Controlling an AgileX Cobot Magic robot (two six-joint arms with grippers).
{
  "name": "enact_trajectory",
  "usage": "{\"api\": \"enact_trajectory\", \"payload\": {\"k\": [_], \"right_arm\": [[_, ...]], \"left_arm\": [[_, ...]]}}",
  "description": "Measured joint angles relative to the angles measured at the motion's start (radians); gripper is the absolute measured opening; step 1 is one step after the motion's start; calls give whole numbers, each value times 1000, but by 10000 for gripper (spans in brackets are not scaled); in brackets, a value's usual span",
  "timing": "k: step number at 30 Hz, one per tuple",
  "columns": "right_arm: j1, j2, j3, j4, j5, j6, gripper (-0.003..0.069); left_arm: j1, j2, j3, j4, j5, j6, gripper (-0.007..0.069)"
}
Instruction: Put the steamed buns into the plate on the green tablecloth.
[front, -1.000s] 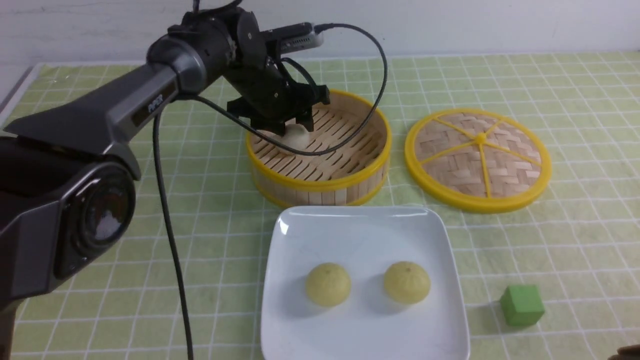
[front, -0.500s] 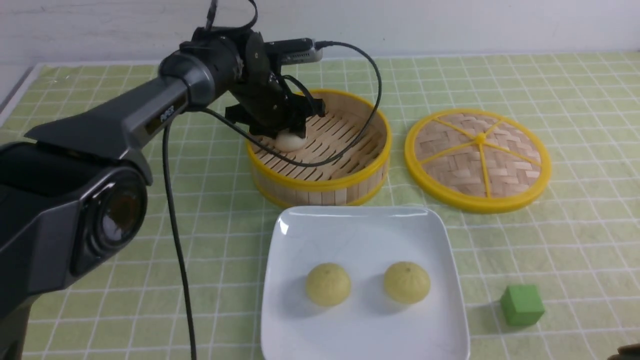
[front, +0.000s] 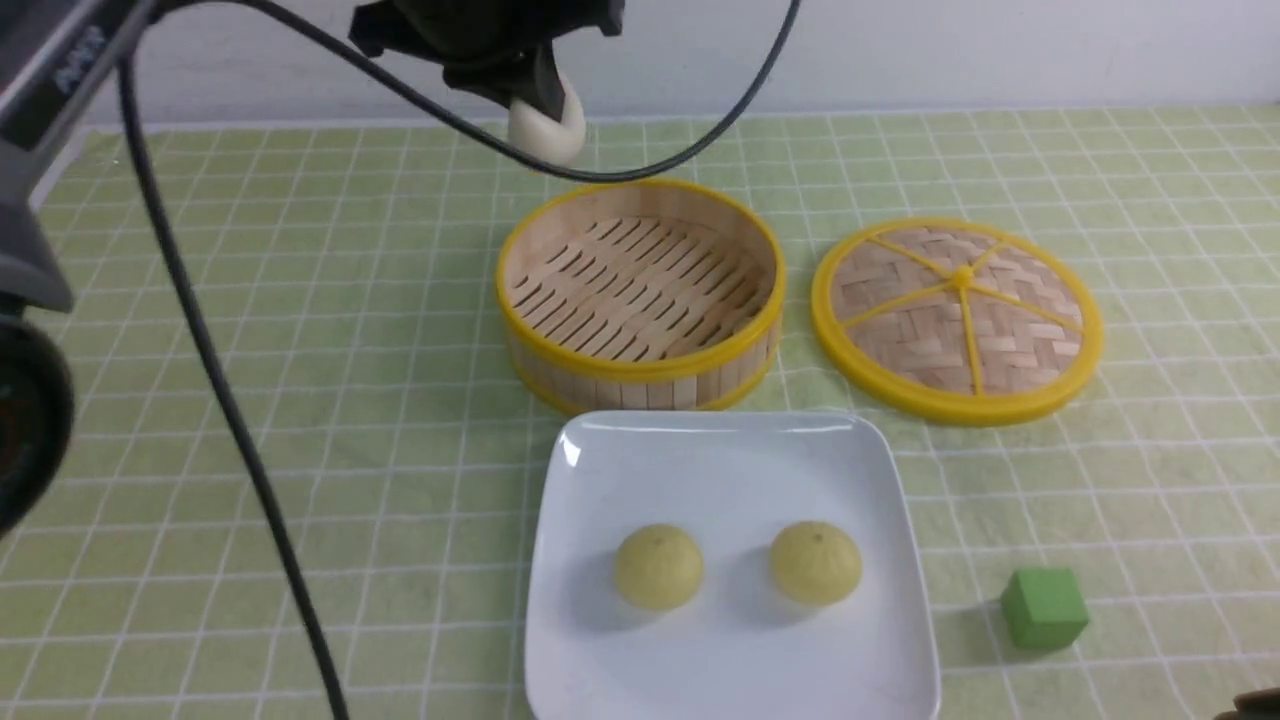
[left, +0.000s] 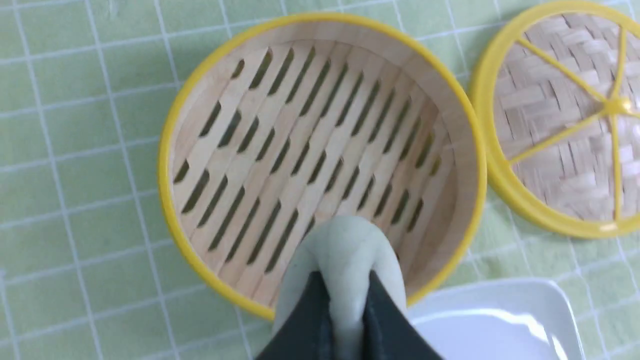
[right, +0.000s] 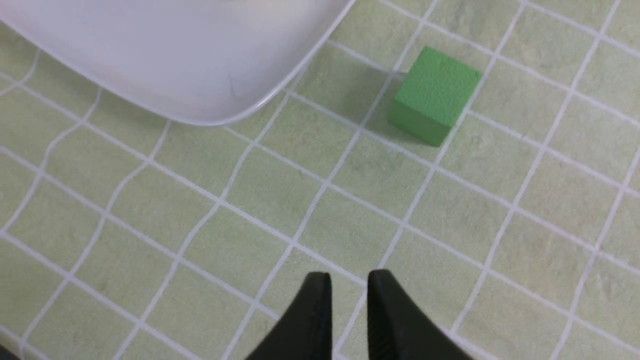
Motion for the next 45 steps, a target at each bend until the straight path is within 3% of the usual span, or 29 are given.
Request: {"api": "enact_trajectory", "payload": {"k": [7,11,16,20,21,22,28,30,36,39,42,43,45], "right_arm": [[0,0,1,-1,0,0,139],[0,0,1,2,0,0,143],[0,-2,-13,62,62,-7,125],[0,-53,-49,68,115,-17,9],[0,-53,-52,68,119,-17,9],[0,-91,-70,71,155,-9,-10],[0,-312,-142,60,343,100,-13],[0,-391,-146,39,375,133,-11],[0,-576,-149,-55,388,200,-8],[0,-649,-146,-126,351,228,-6],[0,-665,-84,-209,183,234,-4],[0,-665,-84,-213,169,235,-3],[0,-665,7,-259,-15,236,-1]], "left_arm": [[-161,43,369,-28,-39,2,31],[-229,110,399,-21,-131,2,41],[-272,161,399,-11,-201,-4,111],[-277,157,379,-8,-192,-18,273],[-277,157,374,-7,-189,-19,282],[-277,157,356,-3,-173,-18,354],[-277,157,249,5,-104,-20,557],[-277,156,210,8,-84,-21,581],[-277,156,167,39,-64,-26,567],[-277,156,166,56,-56,-37,524],[-277,156,165,58,-56,-39,407],[-277,156,165,58,-57,-39,398],[-277,156,165,58,-60,-39,274]]}}
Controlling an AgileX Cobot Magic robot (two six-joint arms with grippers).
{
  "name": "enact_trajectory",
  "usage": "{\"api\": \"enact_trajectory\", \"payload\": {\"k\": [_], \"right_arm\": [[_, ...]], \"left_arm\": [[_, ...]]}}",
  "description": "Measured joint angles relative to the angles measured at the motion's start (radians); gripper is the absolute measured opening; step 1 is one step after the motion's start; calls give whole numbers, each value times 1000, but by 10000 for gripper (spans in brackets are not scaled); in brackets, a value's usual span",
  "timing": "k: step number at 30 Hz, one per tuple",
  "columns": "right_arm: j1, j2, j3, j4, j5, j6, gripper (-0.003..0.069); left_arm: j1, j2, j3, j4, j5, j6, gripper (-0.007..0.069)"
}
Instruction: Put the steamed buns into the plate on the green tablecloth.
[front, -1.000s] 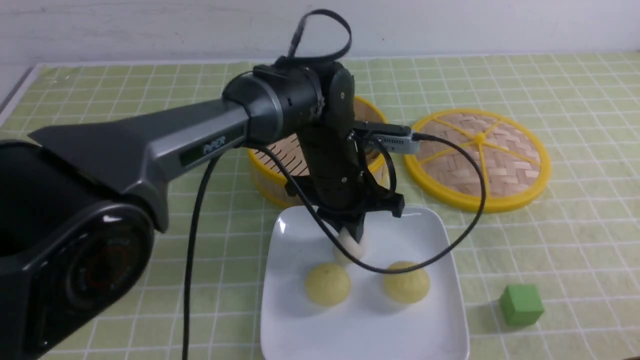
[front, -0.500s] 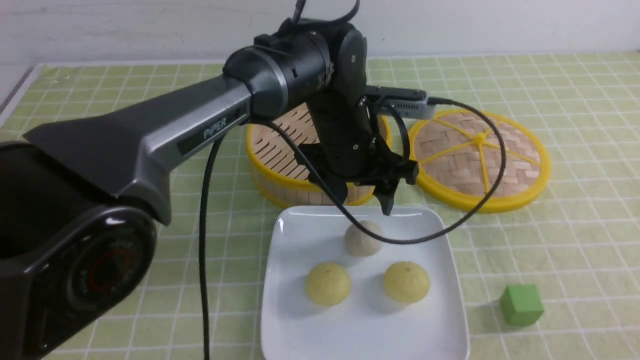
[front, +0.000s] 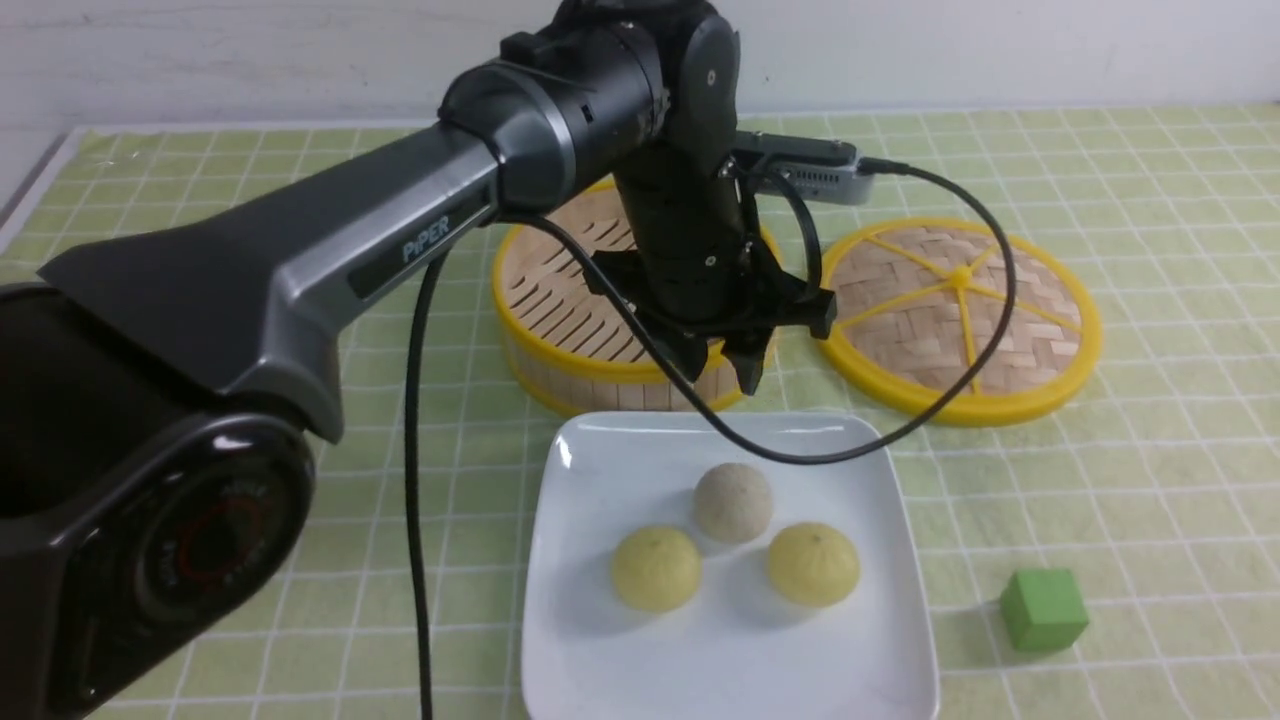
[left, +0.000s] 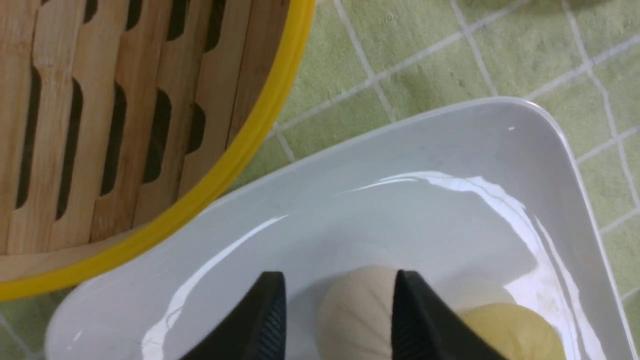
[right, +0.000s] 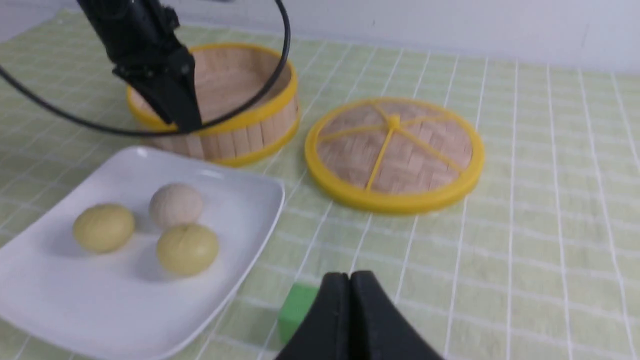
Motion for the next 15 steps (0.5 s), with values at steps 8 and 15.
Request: {"api": "enact_trajectory", "payload": {"k": [8,15], "right_arm": [[0,1,138,45,-253,65,0],[0,3,200,50,-333,73,2]], "left_arm": [[0,0,-1,16,-1,8,6],[0,0,-2,33,-4,14,2]]}}
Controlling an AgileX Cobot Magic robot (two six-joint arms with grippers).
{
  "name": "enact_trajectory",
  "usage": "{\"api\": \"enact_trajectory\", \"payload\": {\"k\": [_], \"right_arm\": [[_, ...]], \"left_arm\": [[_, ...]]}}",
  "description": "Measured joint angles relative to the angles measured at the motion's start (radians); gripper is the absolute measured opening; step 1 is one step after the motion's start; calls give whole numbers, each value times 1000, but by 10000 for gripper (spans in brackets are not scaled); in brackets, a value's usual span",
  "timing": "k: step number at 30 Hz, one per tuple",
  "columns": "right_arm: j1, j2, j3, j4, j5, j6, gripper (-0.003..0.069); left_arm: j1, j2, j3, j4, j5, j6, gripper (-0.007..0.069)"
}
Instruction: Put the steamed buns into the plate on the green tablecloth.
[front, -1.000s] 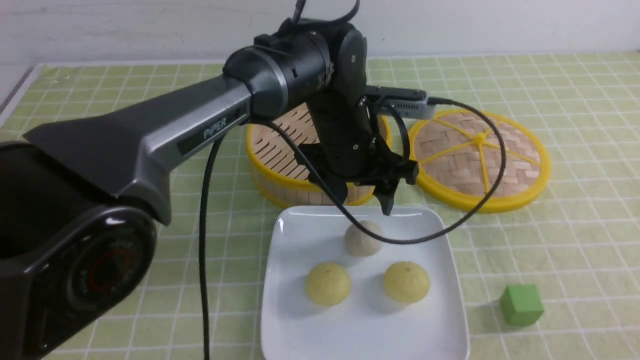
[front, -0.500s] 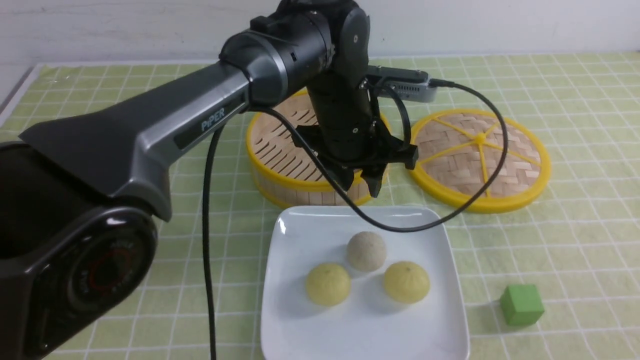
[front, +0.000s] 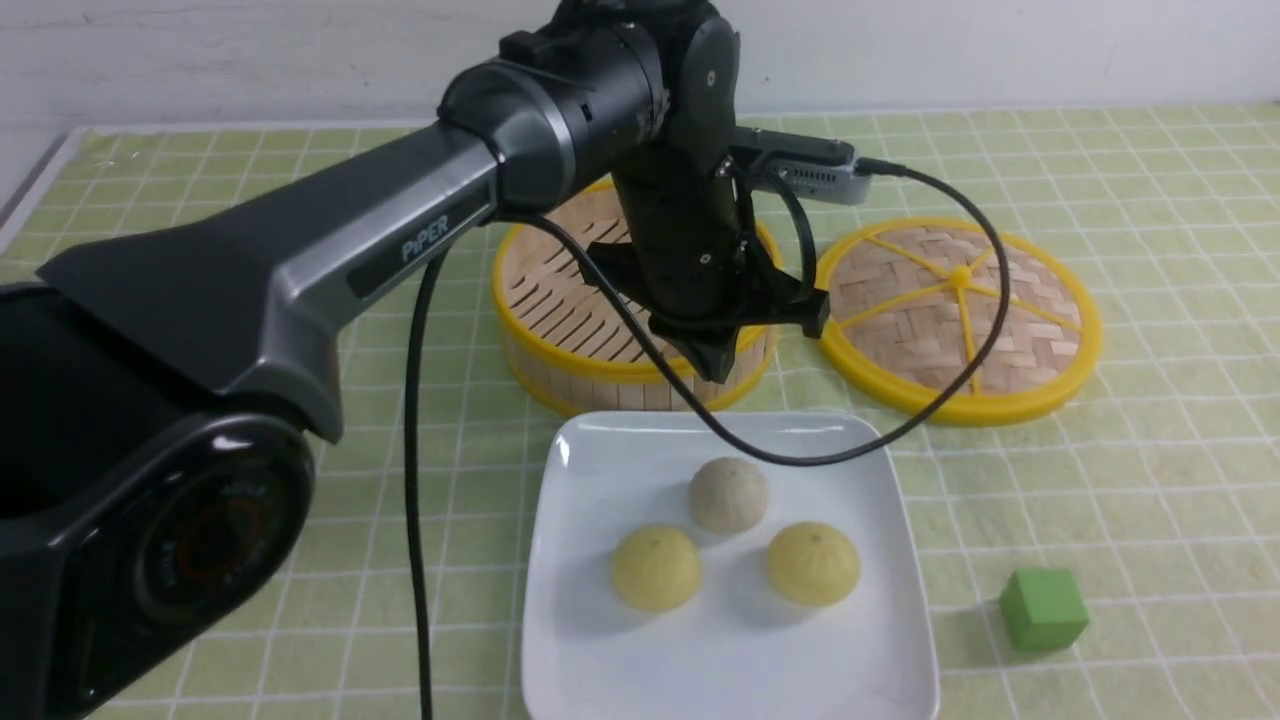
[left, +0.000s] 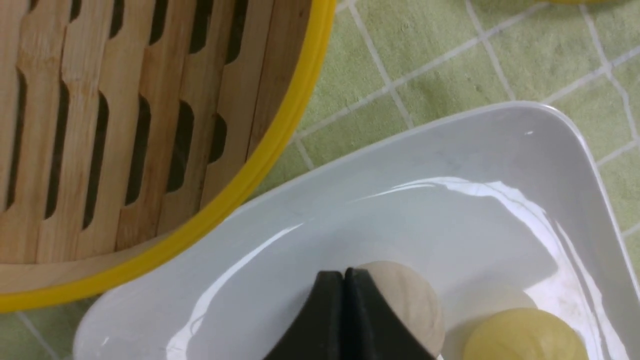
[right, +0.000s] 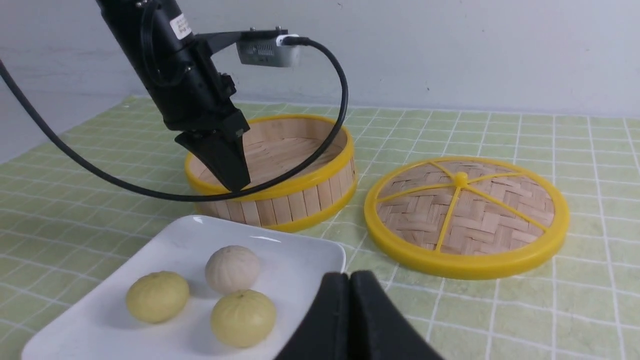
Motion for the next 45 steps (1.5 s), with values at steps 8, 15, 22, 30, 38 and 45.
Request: {"api": "enact_trajectory", "payload": {"k": [8,15,22,30,38,45], "right_arm": [[0,1,0,0,-3,0,6],[0,1,1,0,-3,0,13],[0,1,24,4,-17,1,16],[-93,1,167,8,-24,1,25],[-223,1,267,8,-20,1,30],[-316,1,274,10,-34,8,36]], "left_arm": [[0,0,0,25,-8,2,2],[0,-45,0,51,13,3,2],[0,-208,0,131,73,-5,2],[0,-338,0,207,73,-15,2],[0,-494,64,207,73,-15,2],[0,-709,292,245,73,-15,2]]}}
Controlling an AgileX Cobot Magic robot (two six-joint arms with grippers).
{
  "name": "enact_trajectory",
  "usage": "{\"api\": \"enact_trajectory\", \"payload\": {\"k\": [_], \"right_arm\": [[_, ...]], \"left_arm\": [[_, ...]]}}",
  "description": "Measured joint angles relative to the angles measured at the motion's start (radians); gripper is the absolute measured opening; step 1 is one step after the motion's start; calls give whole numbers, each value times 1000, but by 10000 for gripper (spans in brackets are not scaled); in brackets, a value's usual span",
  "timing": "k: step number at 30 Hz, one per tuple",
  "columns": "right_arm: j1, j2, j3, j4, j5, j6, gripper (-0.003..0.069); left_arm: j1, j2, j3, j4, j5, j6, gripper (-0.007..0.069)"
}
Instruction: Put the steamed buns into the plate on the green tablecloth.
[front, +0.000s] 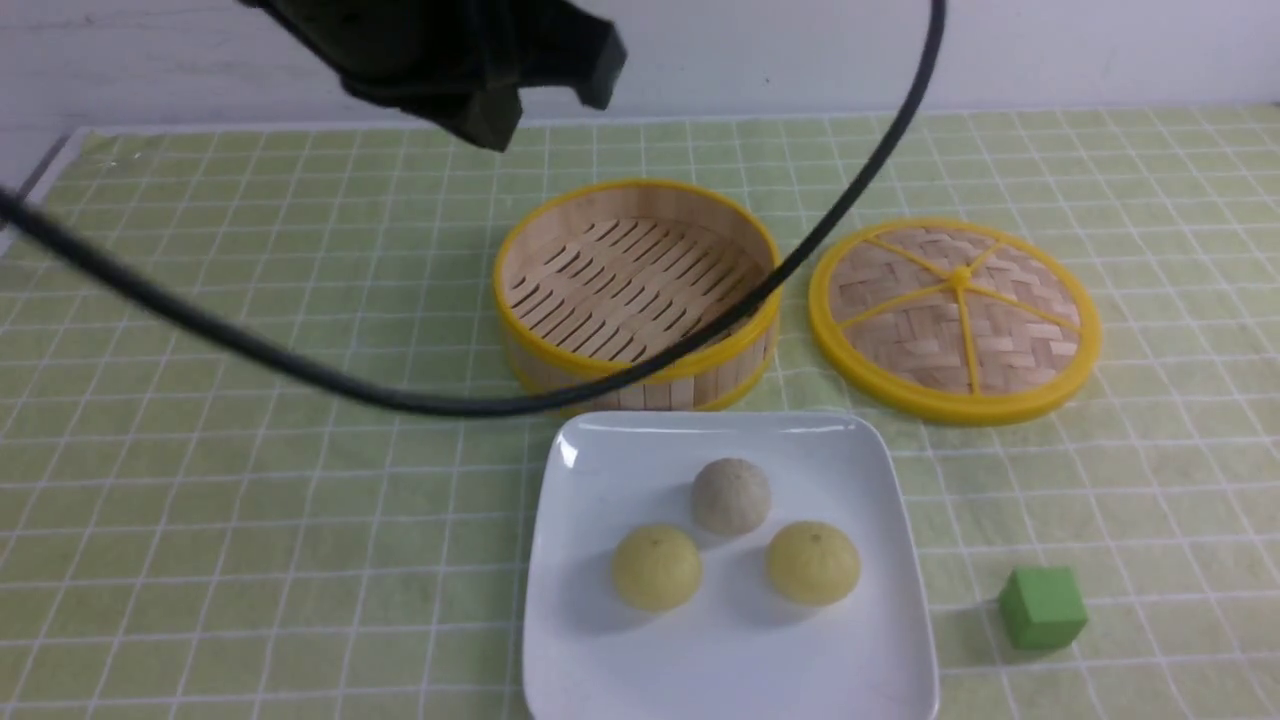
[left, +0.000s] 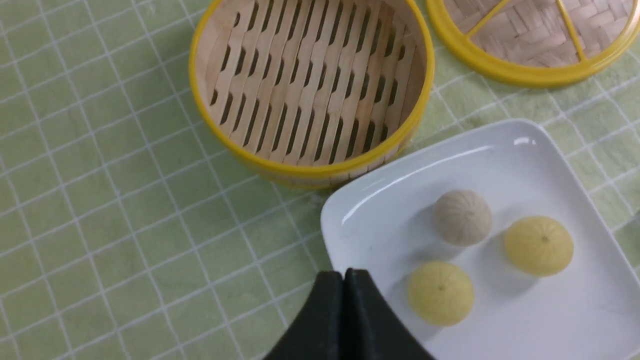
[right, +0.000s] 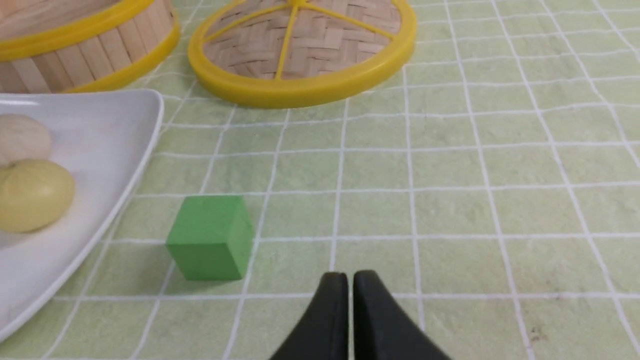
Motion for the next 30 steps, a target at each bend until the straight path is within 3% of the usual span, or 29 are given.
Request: {"api": "enact_trajectory", "payload": {"k": [7,18,25,30], "right_arm": [[-28,0,0,9,0,0,44],[-36,0,0,12,-1,0,57],[-131,0,1,13,-4,0,68],[-137,0,2,13,-5,0,77]], "left_arm": [[0,-233,226,30,0,-8,3],[0,-618,554,112,0,-178,13],[0,-821,725,174,-6,-278,16],[0,-919,822,192,-16,-307,17]]}}
